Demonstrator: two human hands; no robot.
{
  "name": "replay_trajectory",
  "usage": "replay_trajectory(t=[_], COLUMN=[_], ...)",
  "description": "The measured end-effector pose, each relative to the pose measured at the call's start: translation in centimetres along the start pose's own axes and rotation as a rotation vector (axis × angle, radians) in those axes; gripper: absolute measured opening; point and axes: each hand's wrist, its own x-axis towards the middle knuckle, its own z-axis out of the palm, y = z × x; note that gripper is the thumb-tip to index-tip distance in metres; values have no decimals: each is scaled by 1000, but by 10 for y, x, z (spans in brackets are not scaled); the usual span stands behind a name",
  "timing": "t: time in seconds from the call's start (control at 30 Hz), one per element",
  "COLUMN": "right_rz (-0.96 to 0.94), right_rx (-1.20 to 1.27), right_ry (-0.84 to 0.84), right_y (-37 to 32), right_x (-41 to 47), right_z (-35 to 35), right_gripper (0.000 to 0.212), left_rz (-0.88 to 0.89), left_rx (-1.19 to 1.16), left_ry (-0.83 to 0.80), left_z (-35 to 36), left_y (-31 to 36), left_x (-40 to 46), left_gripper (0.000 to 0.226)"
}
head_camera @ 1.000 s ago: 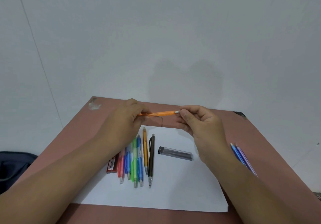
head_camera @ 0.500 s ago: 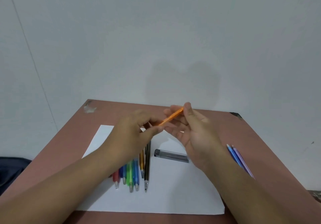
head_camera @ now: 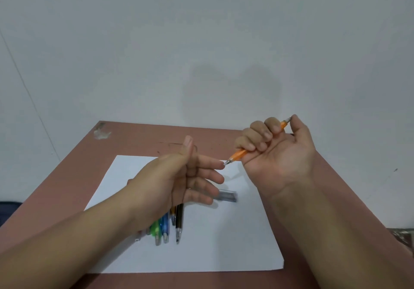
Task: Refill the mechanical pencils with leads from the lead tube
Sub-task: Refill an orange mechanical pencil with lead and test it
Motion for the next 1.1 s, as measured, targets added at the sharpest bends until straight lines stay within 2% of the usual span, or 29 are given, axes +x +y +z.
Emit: replay_trajectory(t=[0.4,1.1], right_rz=[-50,-85], right_rx=[7,49], right_ry=[-8,25], right_y=[0,3], right_x=[-2,-2], right_z=[-1,1], right_gripper=[39,42], left_rz=[16,30], left_rx=[-49,-34], left_ry=[-62,-101], left_z=[1,0], left_y=[-2,-4], left_x=[1,1], left_gripper=[68,66])
